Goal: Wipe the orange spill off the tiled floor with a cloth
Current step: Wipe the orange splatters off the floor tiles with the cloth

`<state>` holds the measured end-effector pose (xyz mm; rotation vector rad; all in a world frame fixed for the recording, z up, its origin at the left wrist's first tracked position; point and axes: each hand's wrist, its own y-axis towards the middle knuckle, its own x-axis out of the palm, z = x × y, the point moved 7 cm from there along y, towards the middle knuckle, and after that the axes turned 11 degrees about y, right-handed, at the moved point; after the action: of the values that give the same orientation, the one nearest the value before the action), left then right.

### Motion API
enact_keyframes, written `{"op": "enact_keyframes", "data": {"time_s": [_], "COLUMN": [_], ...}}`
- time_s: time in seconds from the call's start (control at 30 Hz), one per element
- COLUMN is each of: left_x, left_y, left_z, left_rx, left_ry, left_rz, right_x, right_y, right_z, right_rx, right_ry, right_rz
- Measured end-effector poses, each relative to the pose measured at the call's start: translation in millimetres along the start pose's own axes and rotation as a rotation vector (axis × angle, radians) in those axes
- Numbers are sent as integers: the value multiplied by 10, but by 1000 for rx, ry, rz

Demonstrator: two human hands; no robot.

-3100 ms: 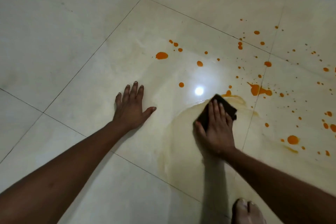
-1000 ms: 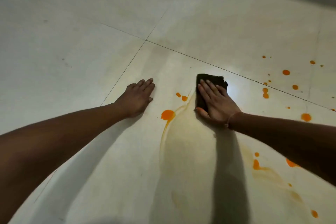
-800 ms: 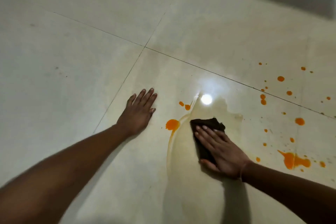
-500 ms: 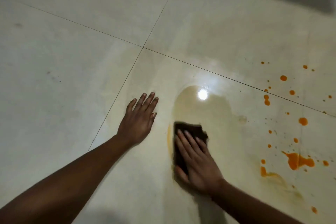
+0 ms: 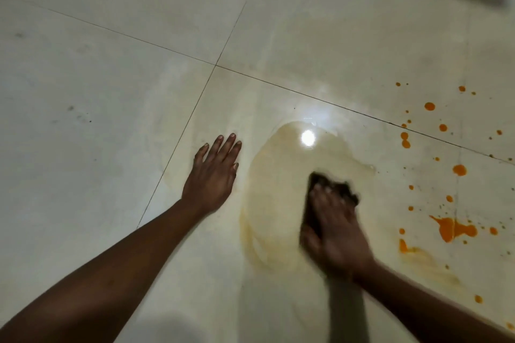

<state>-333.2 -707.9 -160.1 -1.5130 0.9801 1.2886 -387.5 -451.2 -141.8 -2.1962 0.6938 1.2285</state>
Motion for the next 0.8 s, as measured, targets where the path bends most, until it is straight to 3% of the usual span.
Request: {"op": "enact_keyframes", "data": {"time_s": [0.03,0.1,0.2,0.27,0.3,0.37,0.43,0.5,0.57,0.63,0.67,0.73,0.8], "left_x": [12,35,14,-19,-32,-38,-16,7,-3,-11,-6,0,17], "left_y": [-1,16,-3,0,0,4,7,17,14,17,12,15,18], "left_z": [-10,-19,-12,-12,2,2,0,-3,9,17,18,29,20], "left_rx": [-1,-1,7,2,-3,-13,-10,-5,-1,-5,-11,-14,-16], "left_ry": [3,-7,-10,-10,-13,-15,-19,-24,-40,-46,-43,-29,-28], "left_rz": [4,22,22,7,1,0,-1,11,5,-7,-8,-3,1], "right_x": [-139,-28,628,514,304,-151,-327,71,726,834,732,387,6], "right_y": [410,963,281,-487,-594,-258,351,490,-131,-781,-846,-509,134], "right_z": [60,-341,-975,-641,-297,372,394,-315,-1083,-1114,-892,-350,-53], "right_rx": [128,198,-107,-165,-130,164,396,204,-191,-384,-439,-314,27], "right_ry": [11,28,25,65,49,14,74,56,43,-1,-19,-47,-19], "right_rz": [97,71,-66,-149,-91,63,120,74,-81,-304,-304,-169,19]}}
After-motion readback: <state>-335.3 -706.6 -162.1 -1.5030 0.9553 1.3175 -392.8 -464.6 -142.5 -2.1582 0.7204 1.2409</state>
